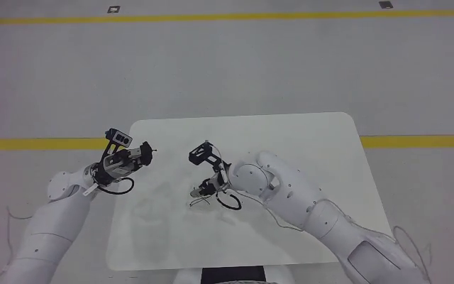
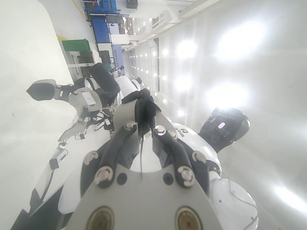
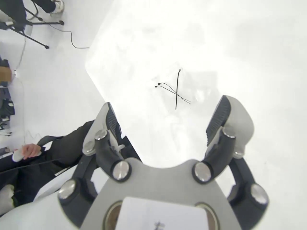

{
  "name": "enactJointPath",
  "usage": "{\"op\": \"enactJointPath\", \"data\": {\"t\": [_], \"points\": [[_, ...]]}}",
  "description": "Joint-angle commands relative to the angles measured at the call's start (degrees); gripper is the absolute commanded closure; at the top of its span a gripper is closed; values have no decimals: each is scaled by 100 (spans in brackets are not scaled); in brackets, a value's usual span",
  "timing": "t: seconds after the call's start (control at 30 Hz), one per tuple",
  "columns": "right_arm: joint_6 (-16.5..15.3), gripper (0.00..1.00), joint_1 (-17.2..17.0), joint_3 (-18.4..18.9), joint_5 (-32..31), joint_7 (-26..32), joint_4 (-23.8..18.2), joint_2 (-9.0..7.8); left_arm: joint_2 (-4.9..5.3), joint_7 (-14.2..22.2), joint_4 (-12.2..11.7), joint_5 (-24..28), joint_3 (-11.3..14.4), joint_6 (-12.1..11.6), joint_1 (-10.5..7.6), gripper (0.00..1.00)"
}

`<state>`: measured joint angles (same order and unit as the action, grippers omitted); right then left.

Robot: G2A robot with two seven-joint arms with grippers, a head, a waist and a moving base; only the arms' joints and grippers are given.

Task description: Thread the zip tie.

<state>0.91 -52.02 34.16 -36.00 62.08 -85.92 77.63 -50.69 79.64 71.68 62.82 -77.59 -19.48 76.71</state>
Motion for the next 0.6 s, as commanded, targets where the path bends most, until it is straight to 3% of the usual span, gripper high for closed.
{"op": "enactJointPath", "data": {"t": [0.0, 0.4, 0.57], "points": [[-142, 0, 84, -149, 24, 197, 87, 41, 0, 0, 0, 0, 0, 0, 0, 100], [-129, 0, 43, -187, -76, 132, 112, 42, 0, 0, 0, 0, 0, 0, 0, 100], [-75, 0, 280, -588, -229, 189, 351, 243, 0, 0, 0, 0, 0, 0, 0, 100]]}}
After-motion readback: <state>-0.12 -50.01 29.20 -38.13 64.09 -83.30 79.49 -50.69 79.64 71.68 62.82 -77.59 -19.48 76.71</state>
